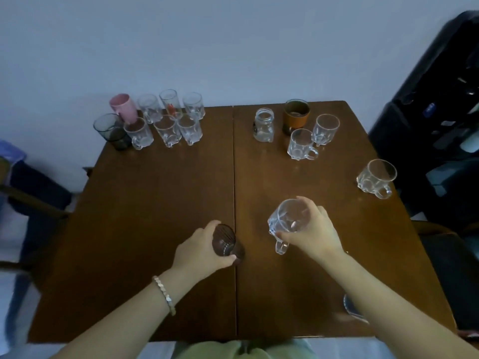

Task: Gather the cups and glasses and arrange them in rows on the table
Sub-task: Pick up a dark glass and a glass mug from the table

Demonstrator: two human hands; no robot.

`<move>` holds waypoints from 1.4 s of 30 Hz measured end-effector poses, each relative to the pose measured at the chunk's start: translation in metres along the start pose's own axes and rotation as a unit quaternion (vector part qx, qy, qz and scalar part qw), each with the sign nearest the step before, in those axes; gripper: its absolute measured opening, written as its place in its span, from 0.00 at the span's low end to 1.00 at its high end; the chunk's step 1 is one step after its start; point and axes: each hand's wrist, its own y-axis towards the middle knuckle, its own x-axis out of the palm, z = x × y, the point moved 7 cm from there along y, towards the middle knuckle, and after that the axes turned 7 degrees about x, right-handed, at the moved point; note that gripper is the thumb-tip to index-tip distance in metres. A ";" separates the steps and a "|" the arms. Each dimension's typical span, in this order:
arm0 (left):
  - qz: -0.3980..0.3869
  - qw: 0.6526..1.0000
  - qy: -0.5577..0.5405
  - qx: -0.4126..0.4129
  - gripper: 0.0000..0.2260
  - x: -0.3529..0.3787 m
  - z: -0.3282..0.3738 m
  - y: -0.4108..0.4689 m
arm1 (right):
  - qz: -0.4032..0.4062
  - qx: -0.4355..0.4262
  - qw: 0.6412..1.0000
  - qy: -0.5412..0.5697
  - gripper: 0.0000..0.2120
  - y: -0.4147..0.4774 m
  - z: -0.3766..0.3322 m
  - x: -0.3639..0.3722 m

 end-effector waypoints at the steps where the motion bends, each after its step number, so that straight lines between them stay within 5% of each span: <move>1: 0.016 1.000 -0.005 -0.012 0.39 -0.018 -0.015 0.003 | -0.010 -0.005 1.000 -0.007 0.42 0.002 -0.013 0.012; 8: 0.106 0.990 -0.007 -0.090 0.38 -0.145 -0.148 0.033 | -0.049 -0.034 0.998 -0.022 0.43 0.020 -0.116 0.101; 19: 0.151 0.984 0.031 -0.092 0.38 -0.268 -0.314 0.145 | -0.064 -0.008 0.995 -0.082 0.42 0.067 -0.239 0.233; 39: 0.125 0.989 -0.077 -0.037 0.37 -0.259 -0.372 0.195 | -0.059 0.000 0.985 -0.164 0.41 0.179 -0.358 0.396; 42: 0.127 0.989 -0.073 -0.036 0.37 -0.260 -0.372 0.194 | -0.060 0.001 0.990 -0.126 0.48 0.177 -0.354 0.400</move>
